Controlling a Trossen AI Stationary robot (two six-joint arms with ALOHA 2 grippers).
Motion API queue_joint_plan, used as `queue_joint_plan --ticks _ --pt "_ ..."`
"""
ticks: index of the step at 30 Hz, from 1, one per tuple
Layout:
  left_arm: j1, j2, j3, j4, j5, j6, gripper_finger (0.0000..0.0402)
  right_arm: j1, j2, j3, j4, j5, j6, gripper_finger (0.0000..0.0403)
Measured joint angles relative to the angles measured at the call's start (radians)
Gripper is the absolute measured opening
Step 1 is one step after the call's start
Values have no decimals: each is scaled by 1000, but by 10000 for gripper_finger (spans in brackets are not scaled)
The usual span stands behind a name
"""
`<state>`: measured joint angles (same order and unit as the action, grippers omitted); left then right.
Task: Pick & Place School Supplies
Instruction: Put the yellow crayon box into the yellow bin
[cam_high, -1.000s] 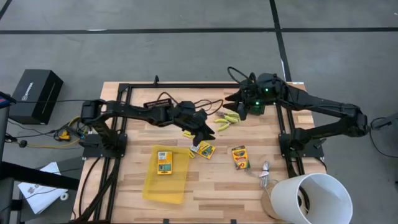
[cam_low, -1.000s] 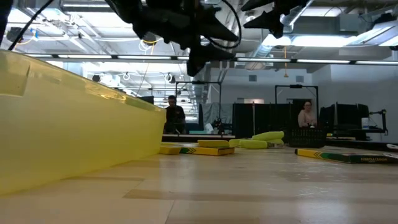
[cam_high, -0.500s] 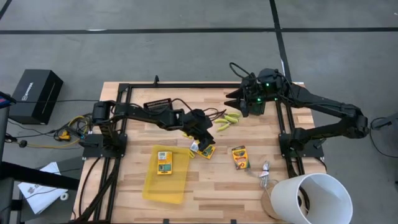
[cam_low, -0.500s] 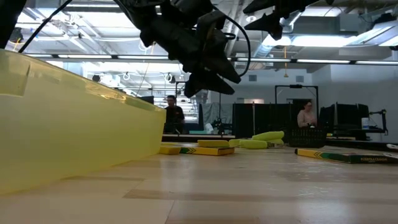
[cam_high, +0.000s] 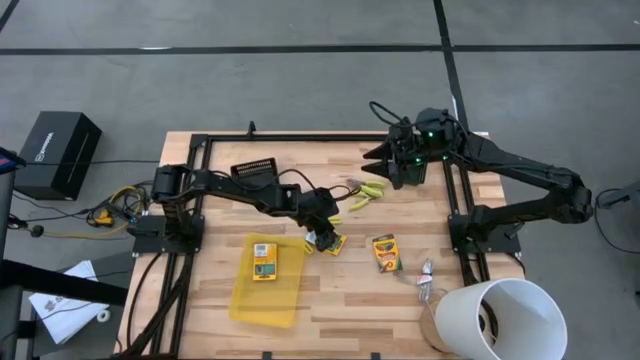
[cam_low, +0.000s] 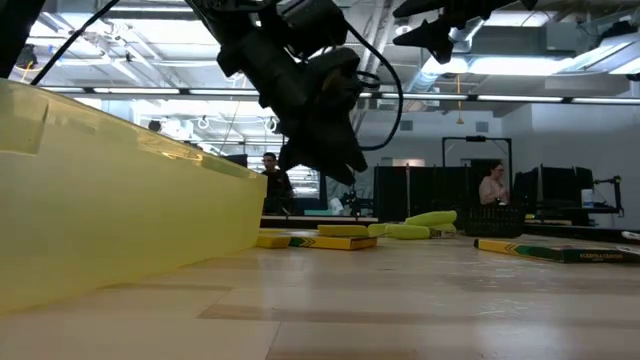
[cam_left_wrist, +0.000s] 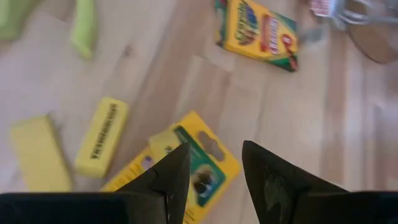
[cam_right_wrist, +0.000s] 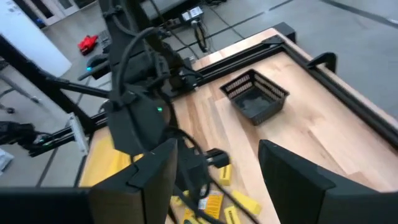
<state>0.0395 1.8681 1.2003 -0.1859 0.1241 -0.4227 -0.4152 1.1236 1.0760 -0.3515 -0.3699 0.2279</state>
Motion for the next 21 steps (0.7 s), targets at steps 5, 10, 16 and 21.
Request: queue_joint_plan --ticks 5,10,16,21 --pt "0 2 0 -59 -21 -1 143 0 0 0 -3 -8 0 216" --pt "0 2 -1 -100 -38 -1 143 0 0 0 -3 -11 -1 217" --pt "0 2 -1 -112 -72 -4 147 0 0 0 -3 -11 -19 217" --pt "-9 2 -1 -60 -47 -28 150 0 0 0 -14 -7 -19 217"
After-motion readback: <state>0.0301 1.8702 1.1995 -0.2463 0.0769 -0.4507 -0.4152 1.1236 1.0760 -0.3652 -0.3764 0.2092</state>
